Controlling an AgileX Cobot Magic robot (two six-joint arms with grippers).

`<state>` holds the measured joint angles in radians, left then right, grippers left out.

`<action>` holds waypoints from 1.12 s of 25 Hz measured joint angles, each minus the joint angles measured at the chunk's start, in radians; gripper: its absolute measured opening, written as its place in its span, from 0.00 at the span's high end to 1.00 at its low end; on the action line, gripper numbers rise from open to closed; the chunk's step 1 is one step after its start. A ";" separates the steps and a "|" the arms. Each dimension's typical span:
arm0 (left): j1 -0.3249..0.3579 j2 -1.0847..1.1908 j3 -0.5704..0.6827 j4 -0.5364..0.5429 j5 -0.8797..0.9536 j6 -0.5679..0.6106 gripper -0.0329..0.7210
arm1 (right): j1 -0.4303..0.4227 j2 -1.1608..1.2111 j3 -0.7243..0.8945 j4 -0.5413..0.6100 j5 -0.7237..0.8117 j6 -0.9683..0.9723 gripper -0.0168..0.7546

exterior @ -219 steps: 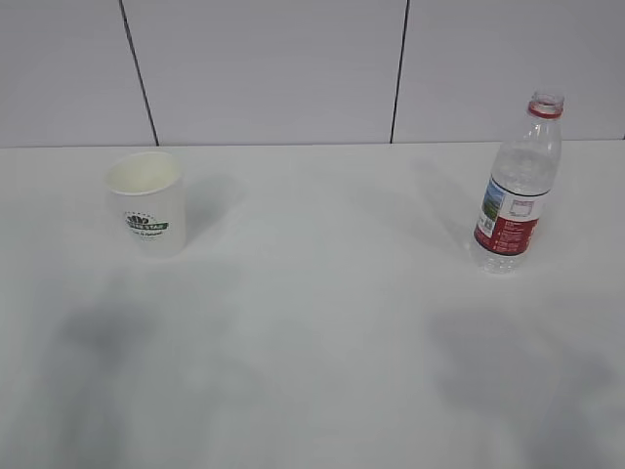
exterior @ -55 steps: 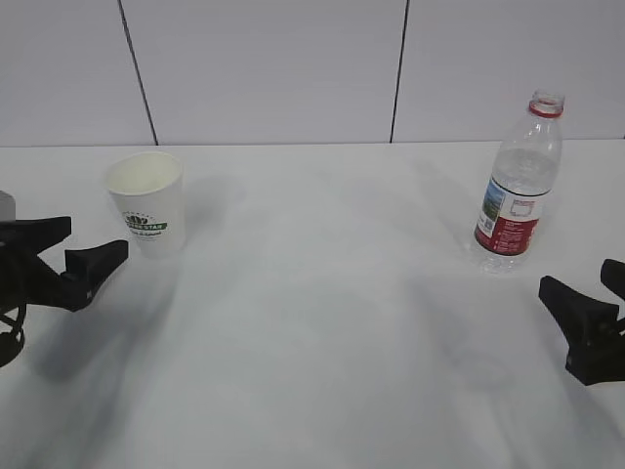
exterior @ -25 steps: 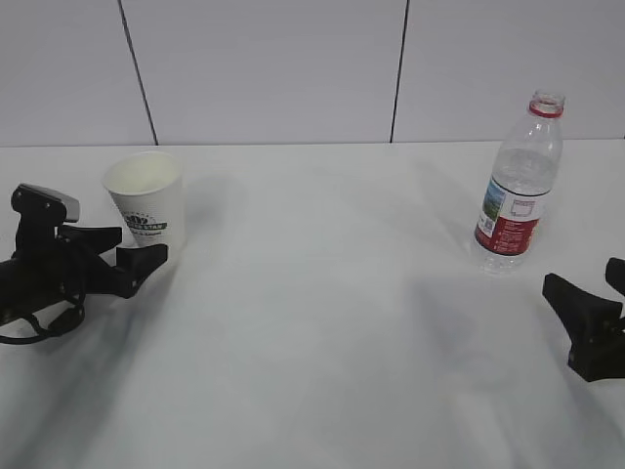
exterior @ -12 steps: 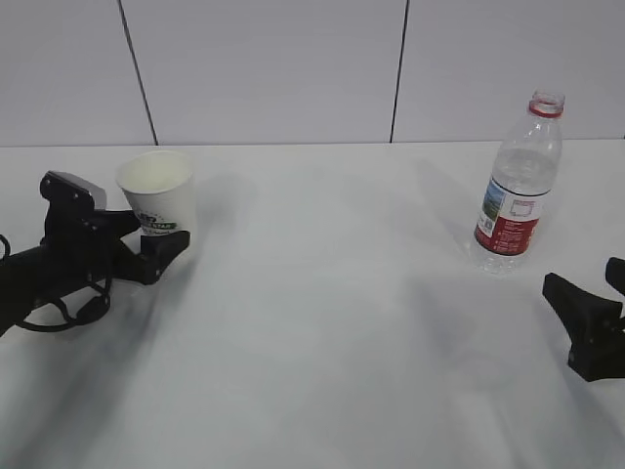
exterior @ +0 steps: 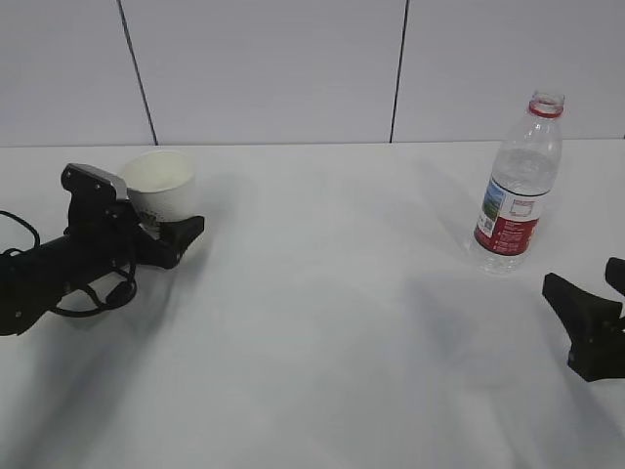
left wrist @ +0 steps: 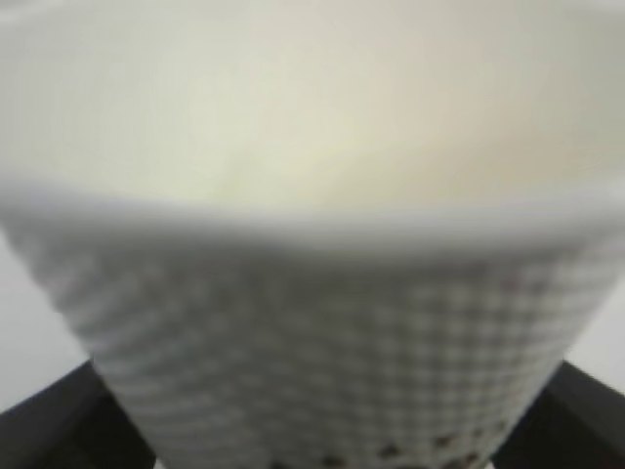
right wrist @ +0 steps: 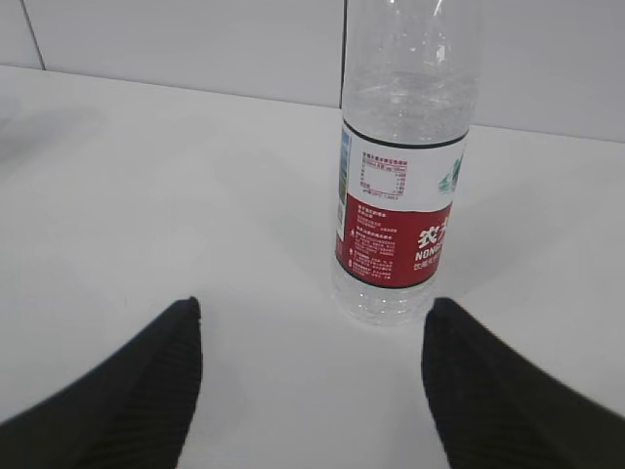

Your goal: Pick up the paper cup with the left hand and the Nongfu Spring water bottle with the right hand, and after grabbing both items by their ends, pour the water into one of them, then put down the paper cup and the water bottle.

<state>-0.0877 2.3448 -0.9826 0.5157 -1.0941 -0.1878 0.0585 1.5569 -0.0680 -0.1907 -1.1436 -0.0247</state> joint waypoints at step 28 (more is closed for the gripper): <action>-0.001 -0.154 0.182 -0.031 -0.005 0.000 0.18 | 0.000 0.001 0.000 0.000 0.000 -0.004 0.29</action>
<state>-0.0887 2.1911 -0.8004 0.4850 -1.0996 -0.1878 0.0585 1.5583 -0.0680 -0.1907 -1.1436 -0.0286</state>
